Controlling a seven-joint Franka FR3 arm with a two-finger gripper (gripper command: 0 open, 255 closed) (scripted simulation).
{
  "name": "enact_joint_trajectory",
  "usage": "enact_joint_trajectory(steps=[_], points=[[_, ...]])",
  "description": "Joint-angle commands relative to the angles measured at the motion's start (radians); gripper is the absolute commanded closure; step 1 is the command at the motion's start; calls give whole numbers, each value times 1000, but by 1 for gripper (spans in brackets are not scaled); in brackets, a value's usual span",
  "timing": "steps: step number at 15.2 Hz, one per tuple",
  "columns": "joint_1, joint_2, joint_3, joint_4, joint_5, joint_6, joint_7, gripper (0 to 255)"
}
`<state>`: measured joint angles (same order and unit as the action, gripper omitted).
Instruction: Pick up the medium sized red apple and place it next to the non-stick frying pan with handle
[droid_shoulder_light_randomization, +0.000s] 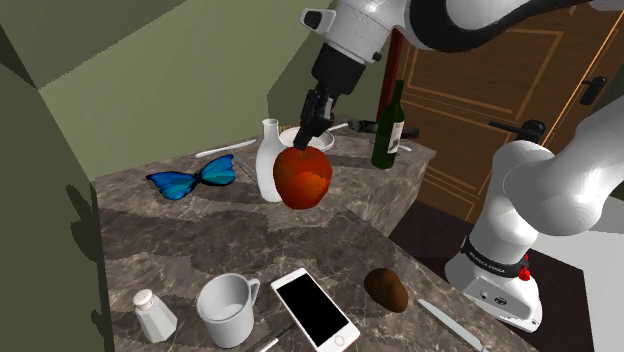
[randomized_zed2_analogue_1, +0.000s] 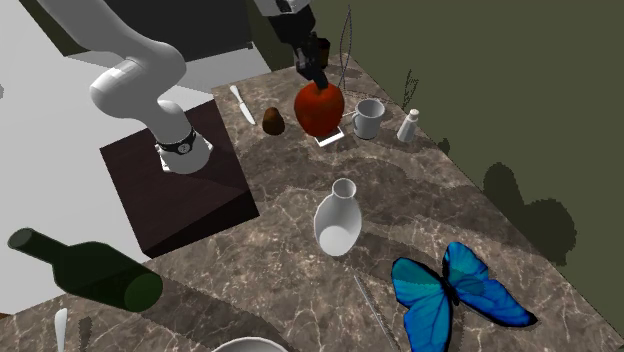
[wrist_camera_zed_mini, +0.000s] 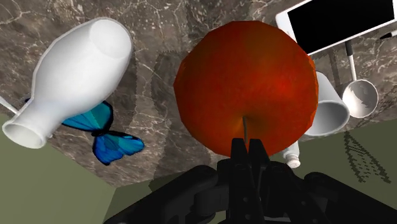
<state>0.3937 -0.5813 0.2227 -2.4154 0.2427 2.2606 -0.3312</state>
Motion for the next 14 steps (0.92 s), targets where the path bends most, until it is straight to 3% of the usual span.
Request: enact_joint_trajectory(steps=[1, 9, 14], points=[[-2, -2, -3, 27, -4, -29, 4, 255], [-10, -1, -11, 129, -19, -129, 16, 255], [-41, 64, -108, 173, -30, -128, -103, 255]])
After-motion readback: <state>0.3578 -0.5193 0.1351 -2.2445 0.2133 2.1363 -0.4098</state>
